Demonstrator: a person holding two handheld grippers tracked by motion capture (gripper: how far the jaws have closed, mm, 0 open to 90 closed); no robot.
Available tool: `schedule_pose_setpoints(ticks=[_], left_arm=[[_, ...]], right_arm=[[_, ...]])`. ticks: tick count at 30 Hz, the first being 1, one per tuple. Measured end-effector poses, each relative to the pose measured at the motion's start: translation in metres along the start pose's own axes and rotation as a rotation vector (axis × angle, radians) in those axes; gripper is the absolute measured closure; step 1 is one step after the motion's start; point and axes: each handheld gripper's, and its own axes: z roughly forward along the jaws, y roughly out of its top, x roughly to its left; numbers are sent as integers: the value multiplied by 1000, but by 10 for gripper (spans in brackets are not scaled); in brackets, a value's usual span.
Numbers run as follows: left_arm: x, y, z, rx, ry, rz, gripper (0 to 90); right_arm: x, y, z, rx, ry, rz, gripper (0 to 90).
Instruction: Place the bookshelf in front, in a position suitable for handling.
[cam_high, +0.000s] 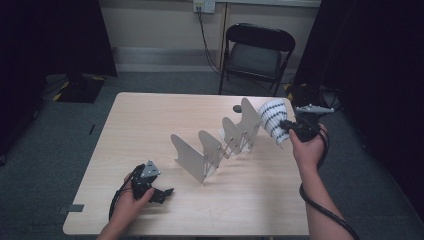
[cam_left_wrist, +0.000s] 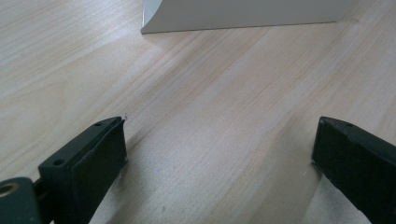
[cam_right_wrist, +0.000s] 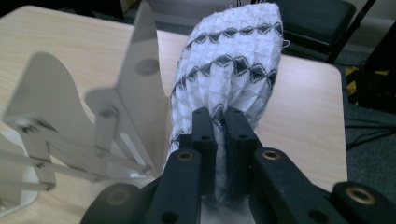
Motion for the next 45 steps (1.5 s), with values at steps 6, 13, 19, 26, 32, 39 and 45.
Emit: schedule_pose_setpoints(ticks=[6,13,19,26,32,39,45], left_arm=[[0,0,1,-5,0,-10,27],[0,0,1,-5,0,-9,26],[0,0,1,-5,0,-10,25],[1,0,0,4,-3,3,24],[1,0,0,5,-2,4,21],[1,0,0,5,-2,4,21],[1,0,0,5,-1,3,19]], right_arm=[[16,26,0,-39,1,-50,845],[24,37,12,-49,27,-62,845],[31,34,30,-6,59,-79,845],[28,15,44,22,99,-69,845],[22,-11,56,51,134,-39,845],[20,-44,70,101,149,-20,845],[23,-67,80,126,149,-9,843]])
